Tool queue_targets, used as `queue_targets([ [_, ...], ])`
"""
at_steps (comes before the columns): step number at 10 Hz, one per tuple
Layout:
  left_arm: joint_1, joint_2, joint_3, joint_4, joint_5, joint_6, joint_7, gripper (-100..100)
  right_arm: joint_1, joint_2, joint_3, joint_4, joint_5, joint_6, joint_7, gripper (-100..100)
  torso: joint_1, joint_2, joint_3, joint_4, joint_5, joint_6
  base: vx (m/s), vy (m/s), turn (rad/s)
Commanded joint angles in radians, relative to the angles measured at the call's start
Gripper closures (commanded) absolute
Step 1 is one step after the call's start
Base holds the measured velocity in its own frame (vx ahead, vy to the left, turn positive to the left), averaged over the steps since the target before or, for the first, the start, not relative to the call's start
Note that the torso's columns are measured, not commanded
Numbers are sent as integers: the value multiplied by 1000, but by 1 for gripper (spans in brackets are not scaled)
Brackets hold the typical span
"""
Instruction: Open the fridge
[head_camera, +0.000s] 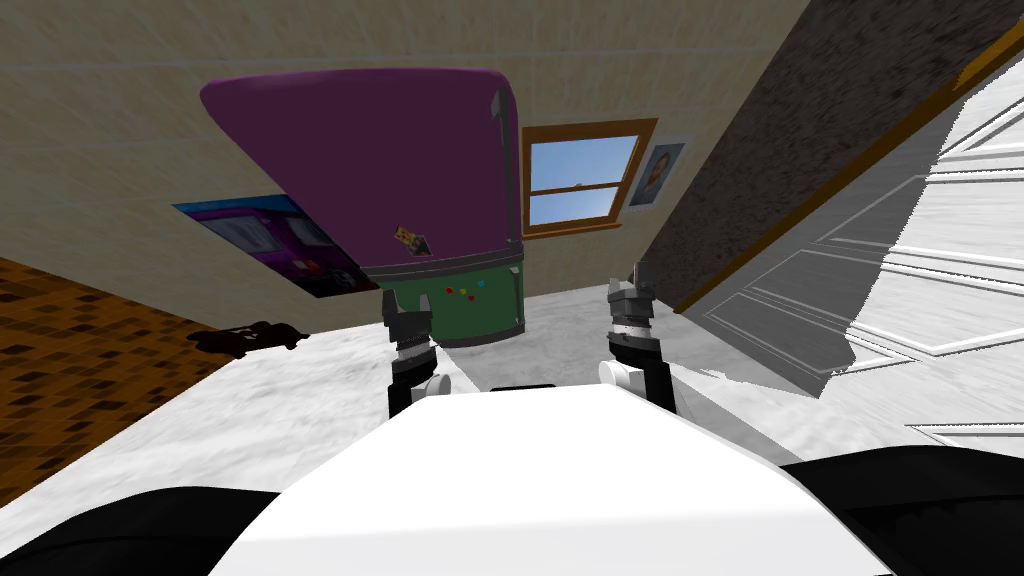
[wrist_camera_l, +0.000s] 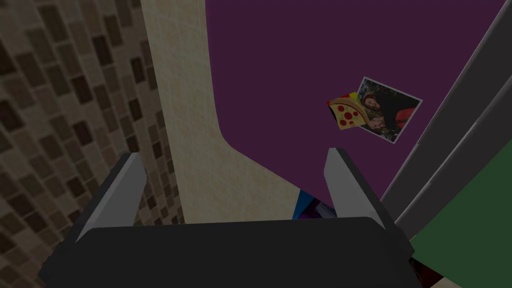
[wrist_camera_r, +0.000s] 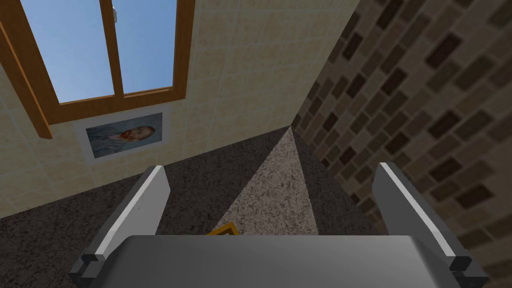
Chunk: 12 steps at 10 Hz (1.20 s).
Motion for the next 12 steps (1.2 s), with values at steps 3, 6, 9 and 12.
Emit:
queue_targets([
  [3, 0, 0, 0, 0, 0, 0, 0, 0, 0, 0, 0, 0, 0, 0, 0, 0, 0, 175, -351, 176, 0, 0, 0, 0, 0],
  [6, 0, 0, 0, 0, 0, 0, 0, 0, 0, 0, 0, 0, 0, 0, 0, 0, 0, 396, -792, 396, 0, 0, 0, 0, 0],
  [9, 0, 0, 0, 0, 0, 0, 0, 0, 0, 0, 0, 0, 0, 0, 0, 0, 0, 618, -1234, 617, 0, 0, 0, 0, 0],
  [12, -31, 105, 22, -3, -12, 49, 19, -100, 0, 0, 0, 0, 0, 0, 0, 0, -1, 734, -1471, 734, 0, 0, 18, -28, -36],
])
